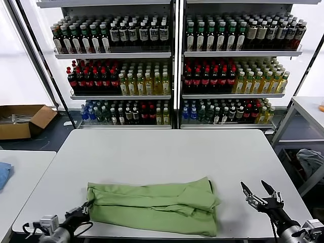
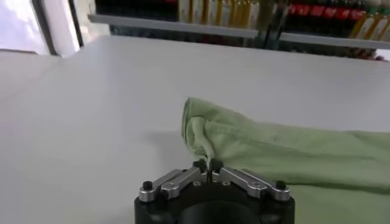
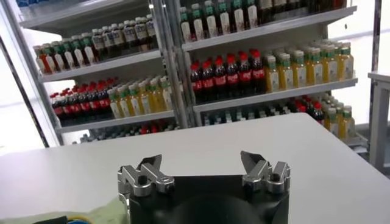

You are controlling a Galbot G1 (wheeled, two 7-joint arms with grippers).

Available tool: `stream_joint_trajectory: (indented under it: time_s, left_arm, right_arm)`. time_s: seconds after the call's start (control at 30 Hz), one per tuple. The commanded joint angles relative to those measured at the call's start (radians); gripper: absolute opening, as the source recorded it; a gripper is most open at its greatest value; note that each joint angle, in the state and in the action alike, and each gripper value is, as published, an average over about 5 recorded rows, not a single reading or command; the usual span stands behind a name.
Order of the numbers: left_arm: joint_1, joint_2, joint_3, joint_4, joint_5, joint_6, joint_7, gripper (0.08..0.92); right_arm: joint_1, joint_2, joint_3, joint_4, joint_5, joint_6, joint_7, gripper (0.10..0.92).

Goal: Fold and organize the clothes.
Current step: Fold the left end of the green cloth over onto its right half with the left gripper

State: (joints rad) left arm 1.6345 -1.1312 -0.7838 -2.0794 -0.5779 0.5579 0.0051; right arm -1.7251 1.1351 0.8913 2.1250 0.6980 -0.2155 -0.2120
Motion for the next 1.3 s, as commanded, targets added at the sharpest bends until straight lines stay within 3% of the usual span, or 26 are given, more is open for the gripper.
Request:
stream_joint_trajectory:
  time_s: [0.03, 0.3, 0.47, 0.67, 0.83, 1.07, 1.3]
  left_arm:
    - [-0.014, 0.08, -0.309, 0.039, -0.016, -0.009, 0.063, 0.091]
    - [-0.062, 0.164, -0.496, 0.15, -0.024, -0.031, 0.075, 0.091]
    - [-0.049, 0.153, -0.489, 0.045, -0.08, -0.048, 0.04, 0.091]
    - [-0.027, 0.06, -0.308, -0.186, -0.091, -0.03, 0.002, 0.091]
    - [-0.042, 0.025, -0.095, -0.269, -0.071, -0.009, -0.033, 0.091]
    - [-0.091, -0.023, 0.226, -0.218, 0.084, -0.007, -0.042, 0.091]
    - [-0.092, -0.08, 0.406, -0.101, 0.146, -0.013, -0.038, 0.091]
  right_arm:
    - [0.001, -0.001, 0.002, 0.003, 0.002, 0.001, 0.001, 0.823]
    - [0.015, -0.012, -0.001, 0.008, 0.004, -0.002, 0.007, 0.823]
    - [0.018, -0.013, -0.006, 0.007, 0.004, -0.004, 0.01, 0.823]
    - [0.027, -0.005, -0.024, 0.006, -0.006, -0.005, 0.01, 0.823]
    - [0.029, -0.006, -0.027, 0.007, -0.008, -0.005, 0.01, 0.823]
    - [0.025, -0.005, -0.015, 0.003, -0.007, -0.003, 0.009, 0.823]
    - [0.019, -0.004, 0.001, -0.002, -0.003, -0.002, 0.008, 0.823]
